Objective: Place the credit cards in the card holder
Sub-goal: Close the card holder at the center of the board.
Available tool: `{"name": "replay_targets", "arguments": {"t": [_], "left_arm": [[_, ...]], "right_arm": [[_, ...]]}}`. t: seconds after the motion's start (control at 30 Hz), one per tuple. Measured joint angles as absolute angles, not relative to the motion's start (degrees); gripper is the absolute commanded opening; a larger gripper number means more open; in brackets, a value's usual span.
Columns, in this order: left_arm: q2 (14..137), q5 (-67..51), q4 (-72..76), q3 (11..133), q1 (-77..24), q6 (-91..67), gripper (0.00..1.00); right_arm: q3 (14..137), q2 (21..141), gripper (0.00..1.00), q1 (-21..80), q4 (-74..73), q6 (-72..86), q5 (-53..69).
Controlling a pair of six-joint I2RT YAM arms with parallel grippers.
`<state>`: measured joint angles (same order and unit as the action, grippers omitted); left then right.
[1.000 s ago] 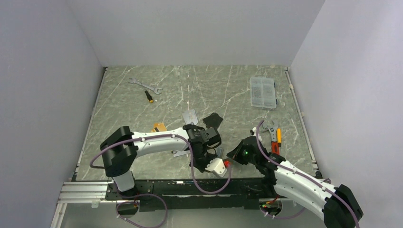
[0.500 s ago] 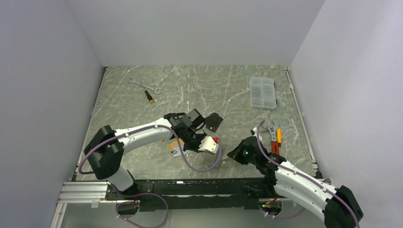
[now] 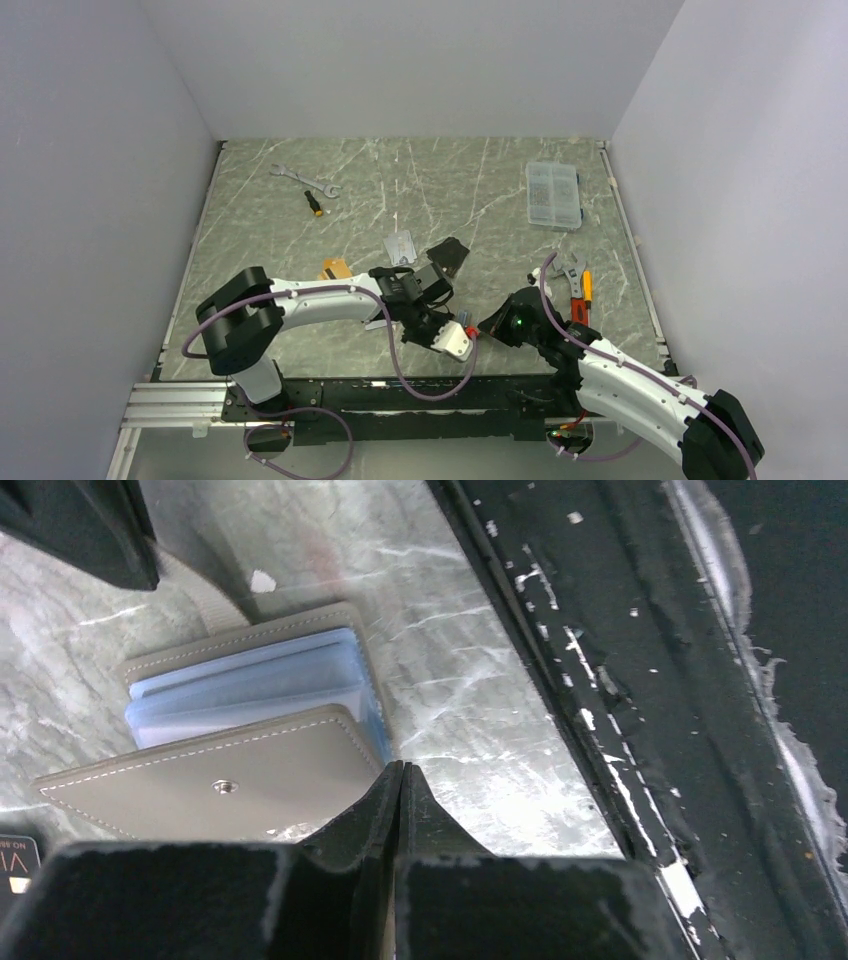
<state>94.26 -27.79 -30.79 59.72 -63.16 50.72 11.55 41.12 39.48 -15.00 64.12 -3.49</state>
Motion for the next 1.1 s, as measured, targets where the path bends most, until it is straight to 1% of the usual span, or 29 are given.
{"name": "replay_targets", "arguments": {"t": [0.2,0.43,0.53,0.7,0.97,1.1], "left_arm": [[94.54,-24.75,-26.87,57.84,-63.09,50.09,0.06],[96.23,-24.77,-26.74,57.95,-63.29,50.57,0.08],[98.63,-25.17,-27.90,59.35,-63.75,51.51,0.10],[102.00,-25.19,-29.78,61.89,-64.51,53.12,0.10],[102.39,-25.04,-31.62,62.78,-64.79,54.83,0.09],[102.02,-25.15,-36.07,63.57,-65.06,54.87,0.09]], "right_arm": [[11.57,41.12,0.00,39.48,-14.98,64.07,-3.09],[11.77,41.21,0.00,39.48,-14.92,63.86,-2.39],[12.56,41.71,0.00,39.48,-14.72,63.31,-1.80],[14.66,44.01,0.00,39.48,-13.47,61.78,0.45],[18.44,50.41,0.00,39.48,-12.03,58.98,3.11],[18.44,51.40,0.00,39.48,-12.08,58.87,3.29]]}}
